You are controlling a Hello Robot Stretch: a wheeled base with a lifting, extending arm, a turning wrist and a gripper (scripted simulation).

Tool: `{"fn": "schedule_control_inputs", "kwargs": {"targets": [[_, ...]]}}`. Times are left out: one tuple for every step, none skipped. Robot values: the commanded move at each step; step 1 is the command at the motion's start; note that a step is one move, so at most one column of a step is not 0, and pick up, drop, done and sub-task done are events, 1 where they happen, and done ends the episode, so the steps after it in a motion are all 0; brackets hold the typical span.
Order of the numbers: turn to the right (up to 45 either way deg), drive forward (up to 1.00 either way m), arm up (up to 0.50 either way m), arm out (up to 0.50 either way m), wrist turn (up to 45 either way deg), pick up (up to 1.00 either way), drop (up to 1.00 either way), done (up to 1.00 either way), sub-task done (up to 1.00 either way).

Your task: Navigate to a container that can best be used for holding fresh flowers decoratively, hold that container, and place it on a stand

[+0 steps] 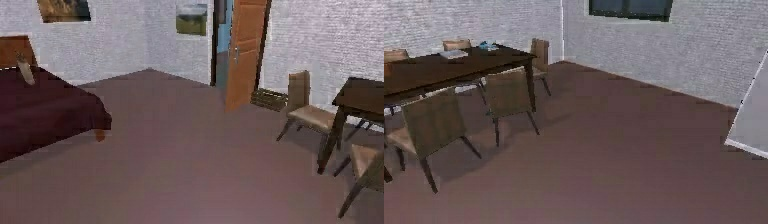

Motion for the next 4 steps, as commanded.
{"fn": "schedule_control_inputs", "kwargs": {"targets": [[0.0, 1.0, 0.0, 0.0, 0.0, 0.0, 0.0, 0.0, 0.0], [3.0, 0.0, 0.0, 0.0, 0.0, 0.0, 0.0, 0.0, 0.0], [-3.0, 0.0, 0.0, 0.0, 0.0, 0.0, 0.0, 0.0, 0.0], [0.0, 1.0, 0.0, 0.0, 0.0, 0.0, 0.0, 0.0, 0.0]]}}
